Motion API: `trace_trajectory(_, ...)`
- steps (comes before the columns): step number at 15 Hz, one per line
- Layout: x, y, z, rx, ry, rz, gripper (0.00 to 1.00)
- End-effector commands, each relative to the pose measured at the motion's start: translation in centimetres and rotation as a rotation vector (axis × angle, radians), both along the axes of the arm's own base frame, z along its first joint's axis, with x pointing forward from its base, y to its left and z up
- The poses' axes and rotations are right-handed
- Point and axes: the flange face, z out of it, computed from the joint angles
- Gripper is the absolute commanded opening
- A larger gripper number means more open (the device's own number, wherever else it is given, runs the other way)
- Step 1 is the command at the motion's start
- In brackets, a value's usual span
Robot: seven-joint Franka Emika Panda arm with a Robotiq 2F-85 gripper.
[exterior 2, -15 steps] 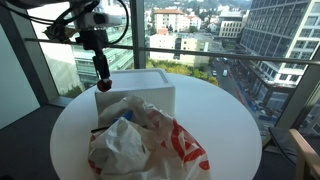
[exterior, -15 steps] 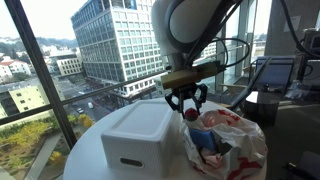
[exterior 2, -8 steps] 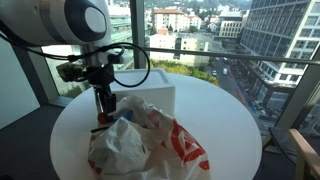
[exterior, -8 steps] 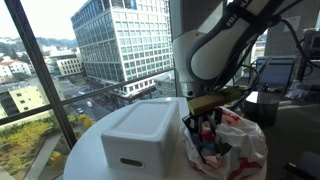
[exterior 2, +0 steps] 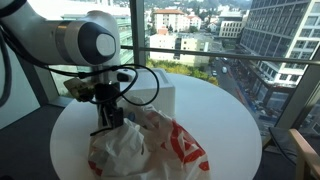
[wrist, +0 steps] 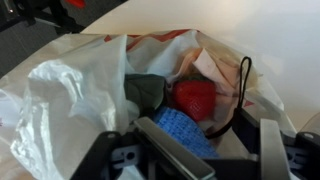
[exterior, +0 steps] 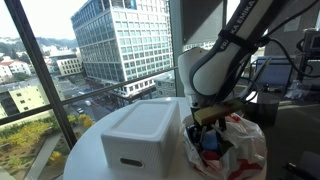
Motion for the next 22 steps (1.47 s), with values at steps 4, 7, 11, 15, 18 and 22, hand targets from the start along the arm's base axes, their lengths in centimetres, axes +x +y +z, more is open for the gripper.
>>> trace_trajectory(4,-0.3,-0.2,3.9,0.111,-0.096,0.092,1.00)
trace_trajectory(7,-0.9,1.6,5.9,0.226,-0.128,0.190,1.00)
trace_trajectory(11,-1.5,4.0,6.1,0.345,-0.116,0.379,1.00)
trace_trajectory(15,-1.5,5.6,3.6,0.410,-0.049,0.572,1.00)
trace_trajectory(18,-1.9,6.9,2.2,0.432,-0.006,0.675,1.00)
trace_trajectory(22,-2.1,6.6,0.4,0.311,0.038,0.743,1.00)
